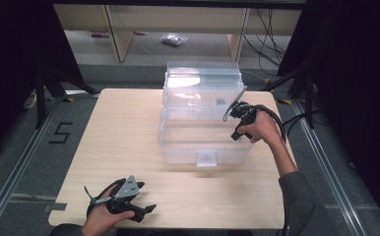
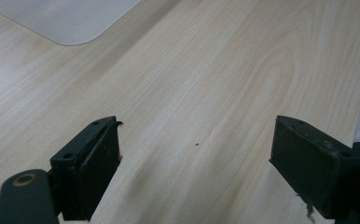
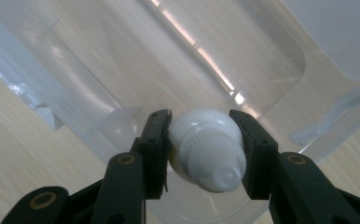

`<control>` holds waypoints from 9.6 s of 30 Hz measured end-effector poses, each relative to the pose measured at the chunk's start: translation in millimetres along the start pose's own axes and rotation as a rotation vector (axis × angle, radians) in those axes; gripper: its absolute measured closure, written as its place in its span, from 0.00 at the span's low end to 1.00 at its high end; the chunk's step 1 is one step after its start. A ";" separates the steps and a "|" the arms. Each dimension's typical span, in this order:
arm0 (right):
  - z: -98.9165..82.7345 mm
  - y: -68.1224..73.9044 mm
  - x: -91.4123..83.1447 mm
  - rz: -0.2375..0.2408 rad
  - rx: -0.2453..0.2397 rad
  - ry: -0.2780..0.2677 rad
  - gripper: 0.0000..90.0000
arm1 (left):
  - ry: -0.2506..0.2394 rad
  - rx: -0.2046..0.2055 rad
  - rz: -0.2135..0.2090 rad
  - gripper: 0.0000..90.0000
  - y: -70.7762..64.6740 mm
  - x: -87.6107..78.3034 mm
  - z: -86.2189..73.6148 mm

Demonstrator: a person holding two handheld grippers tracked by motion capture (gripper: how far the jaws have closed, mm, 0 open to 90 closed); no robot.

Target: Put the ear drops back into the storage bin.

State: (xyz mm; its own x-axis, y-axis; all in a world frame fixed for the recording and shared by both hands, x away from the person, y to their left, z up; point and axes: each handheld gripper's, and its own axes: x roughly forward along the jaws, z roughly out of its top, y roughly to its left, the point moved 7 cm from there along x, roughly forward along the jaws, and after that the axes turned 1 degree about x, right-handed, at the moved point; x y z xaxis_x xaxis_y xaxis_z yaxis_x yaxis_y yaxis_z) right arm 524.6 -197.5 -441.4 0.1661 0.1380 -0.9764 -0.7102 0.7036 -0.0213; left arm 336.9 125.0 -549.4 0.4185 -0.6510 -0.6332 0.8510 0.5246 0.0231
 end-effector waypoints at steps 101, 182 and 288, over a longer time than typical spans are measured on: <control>0.4 13.4 -1.3 -0.012 0.009 -0.069 0.35 | 0.015 0.020 0.000 0.17 0.7 -0.1 -0.5; -33.1 93.8 -12.4 0.069 -0.095 -0.328 0.27 | 0.018 0.020 0.006 0.17 1.0 -0.1 -0.5; -133.7 116.4 50.6 0.077 -0.034 -0.477 0.22 | -0.003 0.007 -0.003 0.17 -1.2 0.4 1.3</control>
State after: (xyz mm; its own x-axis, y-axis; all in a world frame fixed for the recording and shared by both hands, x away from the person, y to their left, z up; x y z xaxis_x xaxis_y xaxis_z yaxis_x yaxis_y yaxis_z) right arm 358.9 -201.8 -522.0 0.4016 0.4983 -0.7684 -0.7532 0.6570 0.0324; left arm 336.4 123.3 -548.7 0.4166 -0.6545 -0.6309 0.8545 0.5188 0.0262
